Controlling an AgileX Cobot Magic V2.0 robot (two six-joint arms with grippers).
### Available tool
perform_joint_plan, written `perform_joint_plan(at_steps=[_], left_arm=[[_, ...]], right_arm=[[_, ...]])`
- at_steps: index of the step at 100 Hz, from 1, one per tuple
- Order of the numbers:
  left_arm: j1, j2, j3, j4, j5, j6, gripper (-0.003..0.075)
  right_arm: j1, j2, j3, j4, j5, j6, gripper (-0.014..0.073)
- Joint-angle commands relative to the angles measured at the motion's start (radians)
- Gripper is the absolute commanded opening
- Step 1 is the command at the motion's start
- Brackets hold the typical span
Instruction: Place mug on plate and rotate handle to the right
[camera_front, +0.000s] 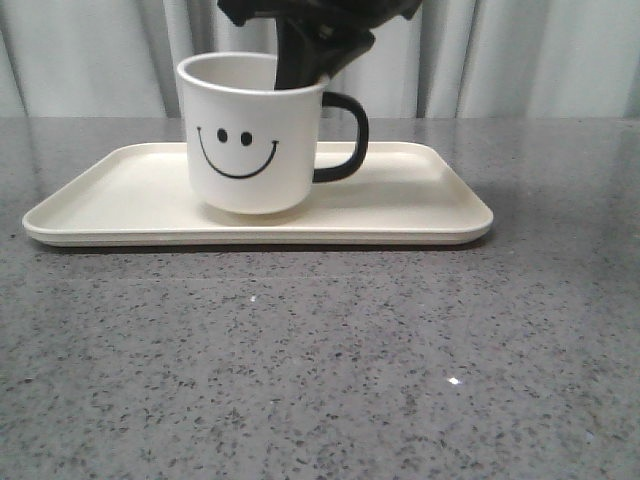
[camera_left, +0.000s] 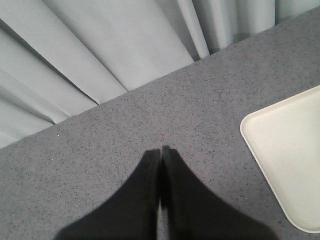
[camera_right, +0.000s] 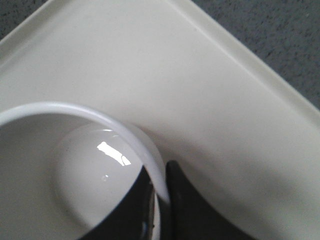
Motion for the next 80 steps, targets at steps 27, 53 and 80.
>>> perform_joint_plan(at_steps=[27, 53, 80], left_arm=[[0.002, -0.015, -0.020, 0.008, -0.022, -0.010, -0.0020], [0.002, -0.015, -0.020, 0.002, -0.022, -0.010, -0.0020], [0.002, -0.015, -0.020, -0.002, -0.022, -0.010, -0.0020]], right_arm=[[-0.001, -0.078, -0.397, -0.003, 0.151, -0.212, -0.0067], [-0.005, -0.073, -0.463, -0.008, 0.245, -0.353, -0.0064], [-0.024, -0.010, -0.463, -0.010, 0.260, -0.323, -0.0064]])
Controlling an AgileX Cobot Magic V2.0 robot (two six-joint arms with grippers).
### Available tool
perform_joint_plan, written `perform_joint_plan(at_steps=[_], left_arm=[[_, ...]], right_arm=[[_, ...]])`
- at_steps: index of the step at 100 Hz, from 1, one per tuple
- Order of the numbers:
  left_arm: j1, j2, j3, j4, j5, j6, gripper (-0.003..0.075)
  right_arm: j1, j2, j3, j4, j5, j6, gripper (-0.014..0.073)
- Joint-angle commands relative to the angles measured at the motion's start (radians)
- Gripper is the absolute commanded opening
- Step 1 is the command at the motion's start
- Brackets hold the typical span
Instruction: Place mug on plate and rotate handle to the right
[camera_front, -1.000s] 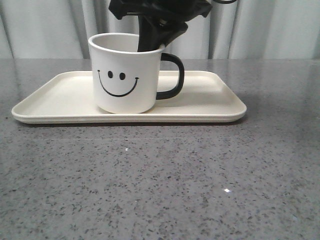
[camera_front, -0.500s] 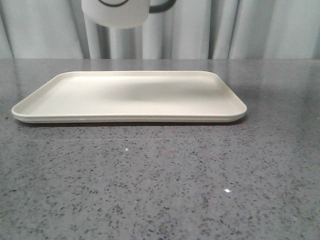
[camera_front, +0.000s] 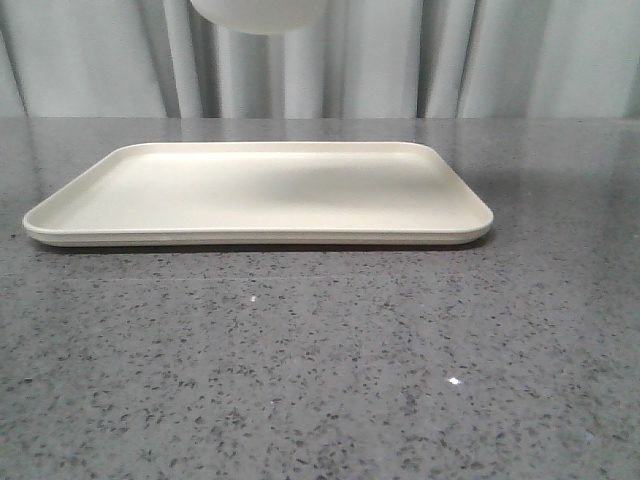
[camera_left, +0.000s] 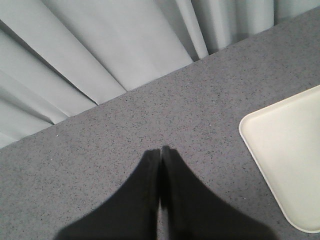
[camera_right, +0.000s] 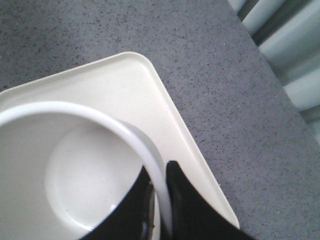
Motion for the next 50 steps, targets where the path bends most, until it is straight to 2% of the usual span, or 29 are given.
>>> perform_joint_plan(at_steps=[1, 50], left_arm=[[0.002, -0.015, -0.020, 0.003, -0.022, -0.010, -0.0020], [0.002, -0.015, -0.020, 0.000, -0.022, -0.010, -0.0020]], right_arm=[[-0.014, -0.021, -0.033, -0.004, -0.054, 0.012, -0.0064], [-0.030, 0.106, -0.032, -0.005, -0.038, 0.043, -0.0064]])
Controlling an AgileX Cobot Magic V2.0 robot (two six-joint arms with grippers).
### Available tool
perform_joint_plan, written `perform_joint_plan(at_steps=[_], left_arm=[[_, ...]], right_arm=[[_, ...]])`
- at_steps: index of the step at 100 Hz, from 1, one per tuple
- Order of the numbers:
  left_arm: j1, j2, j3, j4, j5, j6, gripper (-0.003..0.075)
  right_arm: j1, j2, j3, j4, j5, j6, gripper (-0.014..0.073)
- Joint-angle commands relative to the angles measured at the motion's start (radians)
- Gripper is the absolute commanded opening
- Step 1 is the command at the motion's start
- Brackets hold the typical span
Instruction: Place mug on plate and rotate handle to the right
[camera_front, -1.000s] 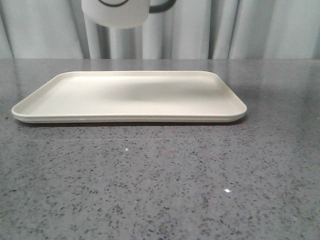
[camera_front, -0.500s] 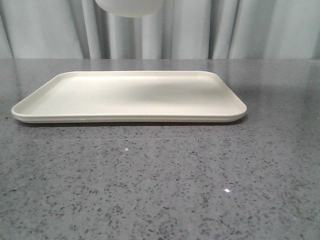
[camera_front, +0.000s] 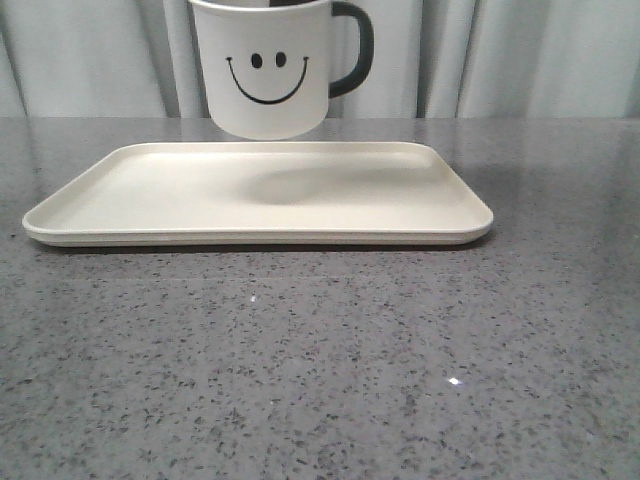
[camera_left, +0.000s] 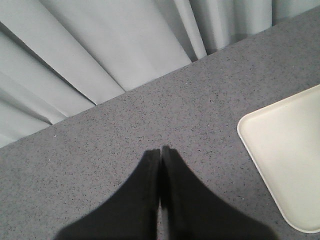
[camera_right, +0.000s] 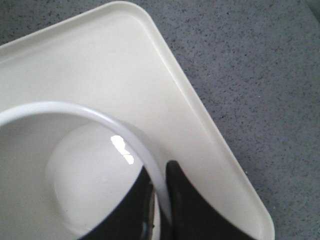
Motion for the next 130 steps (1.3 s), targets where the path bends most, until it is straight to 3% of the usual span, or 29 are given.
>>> perform_joint_plan(at_steps=[1, 95, 130], left_arm=[[0.002, -0.015, -0.020, 0.005, -0.022, -0.010, -0.0020], [0.002, -0.015, -0.020, 0.004, -0.022, -0.010, -0.0020], [0.002, -0.015, -0.020, 0.004, -0.022, -0.010, -0.0020]], right_arm=[[-0.011, -0.040, -0.032, 0.002, -0.036, 0.005, -0.0064], [-0.014, 0.032, -0.032, 0.001, 0.009, 0.021, -0.0067], [-0.027, 0.032, -0.032, 0.001, -0.025, 0.130, -0.0067]])
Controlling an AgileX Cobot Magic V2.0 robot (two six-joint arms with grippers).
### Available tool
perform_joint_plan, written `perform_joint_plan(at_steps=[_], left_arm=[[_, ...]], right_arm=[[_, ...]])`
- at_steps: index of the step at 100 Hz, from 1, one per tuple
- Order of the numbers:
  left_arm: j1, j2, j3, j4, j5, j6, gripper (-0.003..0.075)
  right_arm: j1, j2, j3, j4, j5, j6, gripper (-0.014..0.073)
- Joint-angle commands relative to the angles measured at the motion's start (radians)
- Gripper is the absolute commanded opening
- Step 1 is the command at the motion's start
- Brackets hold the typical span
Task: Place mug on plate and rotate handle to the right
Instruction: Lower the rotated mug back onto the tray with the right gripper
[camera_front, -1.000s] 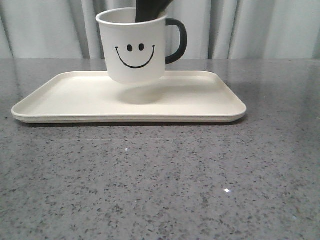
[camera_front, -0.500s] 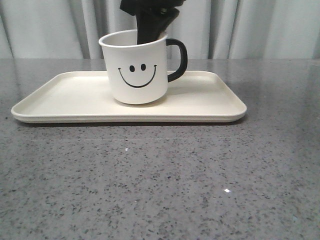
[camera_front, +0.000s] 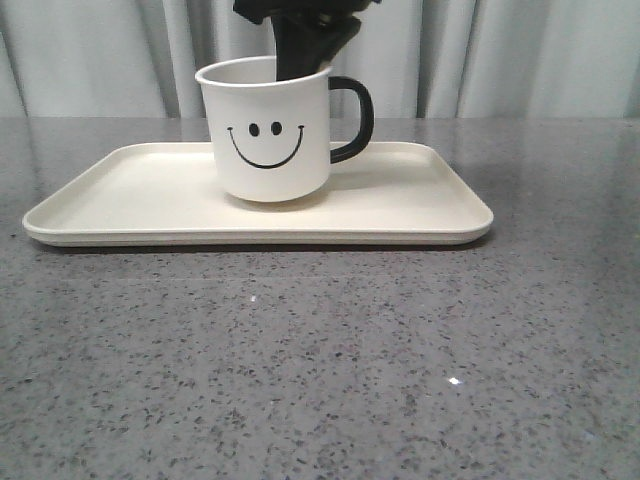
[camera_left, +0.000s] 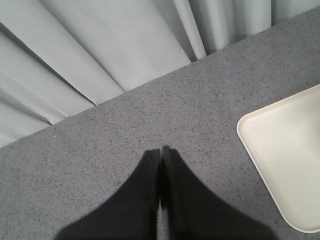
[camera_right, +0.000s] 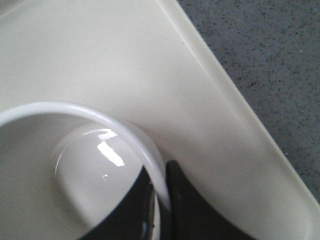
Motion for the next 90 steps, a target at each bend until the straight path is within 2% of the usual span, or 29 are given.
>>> perform_joint_plan(at_steps=[1, 90], left_arm=[[0.002, -0.015, -0.020, 0.006, -0.022, -0.010, -0.0020], [0.002, -0.015, -0.020, 0.006, -0.022, -0.010, -0.0020]], right_arm=[[-0.015, -0.058, -0.032, 0.003, -0.049, 0.016, -0.0067], [-0.018, -0.035, -0.032, 0.025, 0.002, 0.024, -0.0067]])
